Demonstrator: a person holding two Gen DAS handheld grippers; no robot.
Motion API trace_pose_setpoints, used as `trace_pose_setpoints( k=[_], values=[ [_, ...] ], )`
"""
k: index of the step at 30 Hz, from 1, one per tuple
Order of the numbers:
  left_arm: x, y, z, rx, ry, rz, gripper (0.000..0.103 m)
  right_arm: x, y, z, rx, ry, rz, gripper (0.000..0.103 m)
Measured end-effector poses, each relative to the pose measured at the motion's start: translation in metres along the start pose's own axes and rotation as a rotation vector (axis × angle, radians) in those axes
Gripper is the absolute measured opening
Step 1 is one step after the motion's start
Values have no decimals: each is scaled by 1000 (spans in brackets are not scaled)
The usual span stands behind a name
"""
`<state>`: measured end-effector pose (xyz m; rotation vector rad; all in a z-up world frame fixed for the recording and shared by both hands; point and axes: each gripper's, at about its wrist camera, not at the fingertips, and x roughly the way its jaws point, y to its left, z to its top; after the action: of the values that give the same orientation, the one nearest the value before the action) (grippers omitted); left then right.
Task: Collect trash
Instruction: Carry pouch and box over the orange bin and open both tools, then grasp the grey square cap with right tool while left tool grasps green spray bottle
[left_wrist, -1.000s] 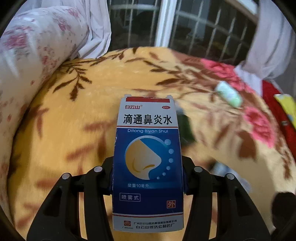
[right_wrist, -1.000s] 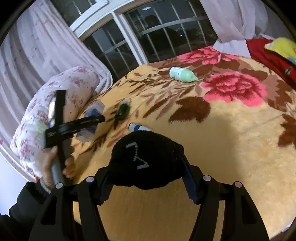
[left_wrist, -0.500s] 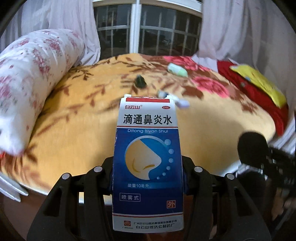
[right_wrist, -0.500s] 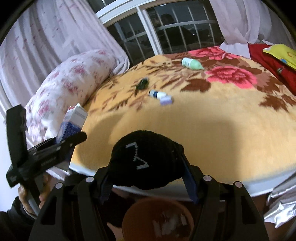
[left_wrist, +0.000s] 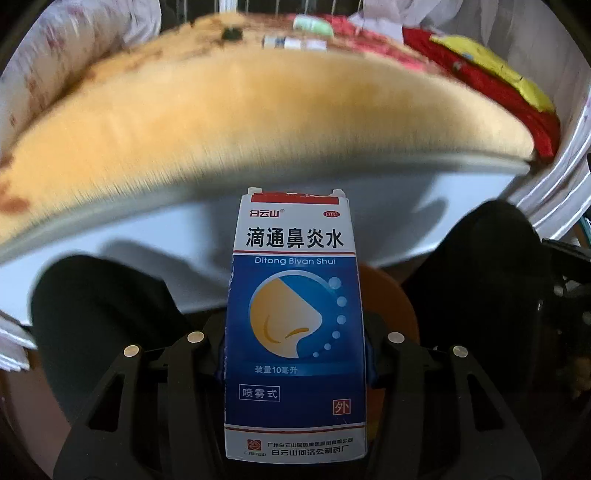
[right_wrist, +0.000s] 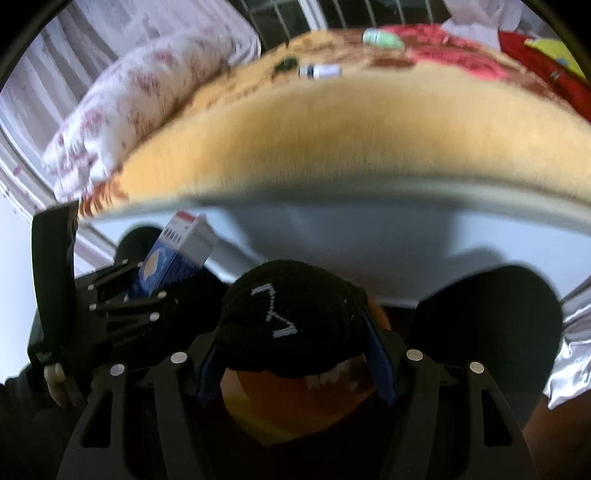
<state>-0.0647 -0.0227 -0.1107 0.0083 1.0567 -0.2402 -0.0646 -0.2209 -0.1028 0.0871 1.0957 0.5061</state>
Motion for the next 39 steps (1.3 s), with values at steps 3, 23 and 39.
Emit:
trace_pose_setpoints(
  k=[3, 23, 39],
  values=[
    [12, -1, -7, -4, 45, -15, 49, 17, -1, -7, 1, 54, -5, 64],
    [35, 3, -19, -30, 129, 14, 74, 36, -19, -13, 78, 144, -10, 74],
    [26, -1, -14, -26, 80, 29, 75, -38, -5, 58, -9, -148, -45, 74]
  ],
)
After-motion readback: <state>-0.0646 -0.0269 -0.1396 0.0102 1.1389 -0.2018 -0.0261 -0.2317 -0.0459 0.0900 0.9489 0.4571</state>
